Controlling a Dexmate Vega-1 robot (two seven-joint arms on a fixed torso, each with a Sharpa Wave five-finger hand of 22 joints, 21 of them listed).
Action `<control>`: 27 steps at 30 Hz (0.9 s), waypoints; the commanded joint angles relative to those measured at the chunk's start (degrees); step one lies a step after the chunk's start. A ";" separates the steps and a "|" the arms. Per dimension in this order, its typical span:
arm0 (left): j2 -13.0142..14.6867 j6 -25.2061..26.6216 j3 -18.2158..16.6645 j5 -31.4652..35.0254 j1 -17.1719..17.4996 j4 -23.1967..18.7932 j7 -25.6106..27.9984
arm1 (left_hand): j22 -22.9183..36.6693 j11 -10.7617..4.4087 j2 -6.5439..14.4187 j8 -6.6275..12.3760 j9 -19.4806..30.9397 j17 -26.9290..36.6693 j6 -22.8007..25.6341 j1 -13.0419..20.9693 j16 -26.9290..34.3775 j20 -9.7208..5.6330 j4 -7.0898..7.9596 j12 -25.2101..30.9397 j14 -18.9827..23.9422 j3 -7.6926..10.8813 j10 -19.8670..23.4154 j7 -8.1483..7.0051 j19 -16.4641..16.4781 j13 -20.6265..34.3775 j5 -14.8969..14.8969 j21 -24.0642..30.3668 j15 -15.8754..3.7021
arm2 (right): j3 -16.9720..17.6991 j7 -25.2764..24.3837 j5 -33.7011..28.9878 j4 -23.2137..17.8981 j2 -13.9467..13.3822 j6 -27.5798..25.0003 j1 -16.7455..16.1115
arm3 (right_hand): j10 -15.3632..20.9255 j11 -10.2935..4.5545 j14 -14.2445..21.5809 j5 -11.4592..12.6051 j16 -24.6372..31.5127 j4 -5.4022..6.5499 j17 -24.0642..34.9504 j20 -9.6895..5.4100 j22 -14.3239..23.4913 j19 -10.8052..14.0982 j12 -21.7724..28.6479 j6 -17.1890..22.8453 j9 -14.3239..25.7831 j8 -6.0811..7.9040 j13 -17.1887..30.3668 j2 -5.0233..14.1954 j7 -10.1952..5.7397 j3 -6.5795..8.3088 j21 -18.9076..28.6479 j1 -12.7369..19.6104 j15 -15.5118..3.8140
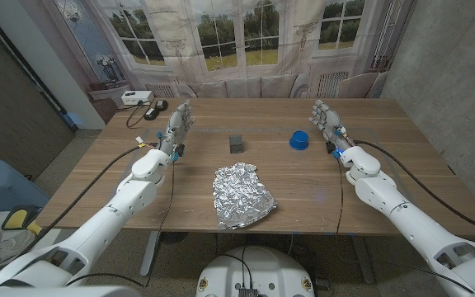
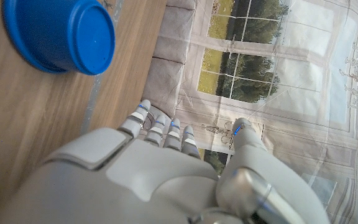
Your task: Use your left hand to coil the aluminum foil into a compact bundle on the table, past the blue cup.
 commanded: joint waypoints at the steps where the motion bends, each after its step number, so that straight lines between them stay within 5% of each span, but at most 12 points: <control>1: 4.05 9.84 0.12 5.35 1.60 -8.87 10.59 | 0.10 -0.10 -2.04 0.59 0.07 0.19 -8.74 -0.19 0.87 0.81 -0.26 0.48 -4.18 -0.84 -7.29 -0.64 0.41 -0.28 0.44 0.54 1.32 | 1.61 -0.21 -0.07 -0.68 -0.51 3.00 -0.31 | 0.59 -0.06 0.32 0.36 0.33 0.37 0.15 0.14 0.21 0.36 0.35 0.47 0.30 0.38 0.12 0.11 0.10 0.13 0.26 -0.15 -0.09; 8: 6.66 20.64 1.75 8.99 0.65 -15.39 15.97 | 0.02 0.41 -4.78 1.01 0.05 0.19 -8.08 -0.42 1.73 1.85 -1.30 1.13 -1.69 -2.37 -5.04 -0.44 2.20 -0.86 0.70 1.10 2.56 | 4.12 -0.25 0.60 -3.25 -3.39 4.12 -2.49 | 1.21 -0.12 0.59 0.37 0.39 0.61 -0.04 0.21 0.20 0.44 0.53 0.83 0.27 0.60 -0.06 -0.01 0.27 -0.22 0.30 -0.68 0.19; 17: 8.73 31.25 5.85 11.37 -3.89 -18.85 13.45 | -0.11 0.77 -8.25 1.86 0.17 0.25 -5.66 0.98 2.92 3.24 -3.68 2.58 3.51 -4.05 -0.17 2.46 6.30 -1.61 1.33 2.30 2.41 | 6.24 -0.59 1.94 -4.61 -5.10 4.66 -5.49 | 1.75 -0.19 0.79 0.41 0.39 0.74 -0.27 0.34 0.19 0.49 0.66 1.26 0.24 0.79 -0.24 -0.12 0.47 -0.51 0.33 -1.07 0.44; 27: 11.15 38.46 8.96 13.85 -7.74 -22.24 9.77 | -0.25 0.32 -9.06 2.84 0.27 0.29 -1.99 3.44 3.80 3.71 -5.59 3.15 8.35 -4.19 2.41 4.54 9.01 -2.04 1.67 2.88 1.18 | 8.24 -1.74 2.51 -6.82 -6.04 6.32 -8.97 | 2.06 -0.12 1.09 0.45 0.44 0.90 -0.50 0.52 0.18 0.58 0.68 1.56 0.22 0.91 -0.43 -0.13 0.43 -0.79 0.38 -1.46 0.81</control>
